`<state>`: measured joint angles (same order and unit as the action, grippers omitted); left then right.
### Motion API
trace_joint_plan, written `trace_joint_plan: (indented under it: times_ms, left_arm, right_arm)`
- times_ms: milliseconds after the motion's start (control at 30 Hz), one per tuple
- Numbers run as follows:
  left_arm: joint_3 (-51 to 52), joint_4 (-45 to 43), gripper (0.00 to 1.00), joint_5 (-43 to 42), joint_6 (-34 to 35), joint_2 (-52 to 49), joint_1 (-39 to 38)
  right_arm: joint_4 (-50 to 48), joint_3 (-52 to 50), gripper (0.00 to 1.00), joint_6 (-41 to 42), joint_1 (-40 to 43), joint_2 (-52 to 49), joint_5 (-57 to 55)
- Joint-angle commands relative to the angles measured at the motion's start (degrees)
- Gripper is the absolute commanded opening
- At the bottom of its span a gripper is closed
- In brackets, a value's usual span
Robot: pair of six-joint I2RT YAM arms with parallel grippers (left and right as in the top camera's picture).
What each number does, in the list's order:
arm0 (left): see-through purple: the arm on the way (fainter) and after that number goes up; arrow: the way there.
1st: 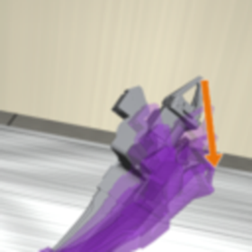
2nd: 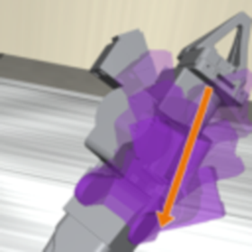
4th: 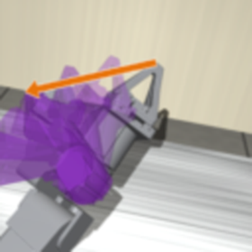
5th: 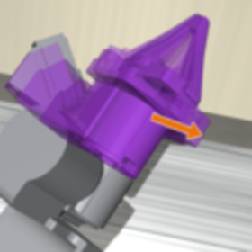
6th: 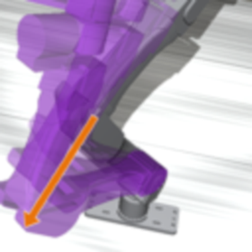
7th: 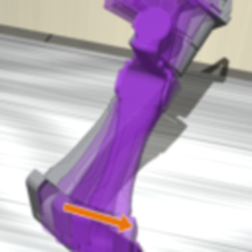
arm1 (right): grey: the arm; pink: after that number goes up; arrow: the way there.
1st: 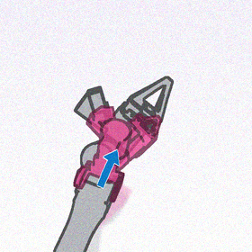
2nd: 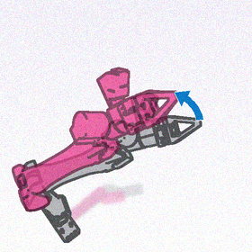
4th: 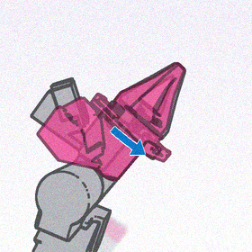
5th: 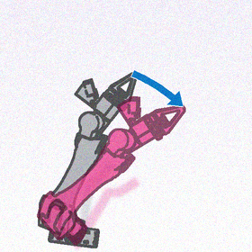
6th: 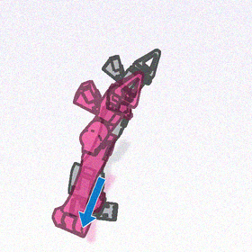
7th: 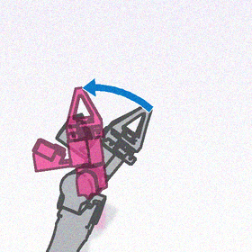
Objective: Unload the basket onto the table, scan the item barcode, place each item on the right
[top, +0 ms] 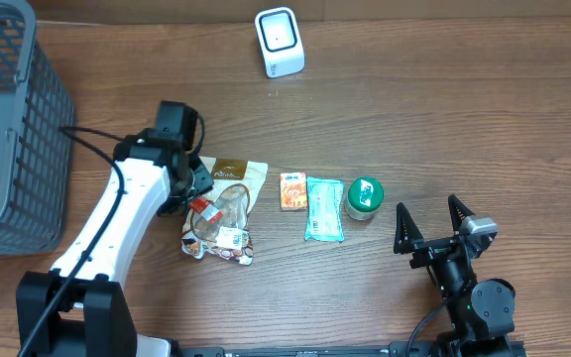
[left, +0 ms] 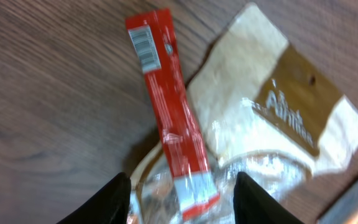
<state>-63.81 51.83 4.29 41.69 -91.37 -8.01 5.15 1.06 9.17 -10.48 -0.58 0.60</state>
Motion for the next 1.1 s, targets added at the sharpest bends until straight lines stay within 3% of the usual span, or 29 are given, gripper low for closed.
trace_joint_plan:
  times_ms: [0,400,733,1067]
  left_arm:
    - [4.0,-3.2,0.42,-1.2,4.9,0.7,2.1]
    - [16.7,-17.2,0.25,-3.2,6.8,0.7,4.3]
    - [16.2,-19.0,0.05,-4.1,5.5,0.8,4.3]
    - [7.7,-12.7,0.30,-3.8,3.3,1.5,4.3]
  right_arm:
    - [-0.3,-0.6,1.00,-0.2,0.3,0.4,-0.5]
    - [-0.3,-0.6,1.00,-0.2,0.3,0.4,-0.5]
    - [-0.3,-0.6,1.00,-0.2,0.3,0.4,-0.5]
    - [-0.3,-0.6,1.00,-0.2,0.3,0.4,-0.5]
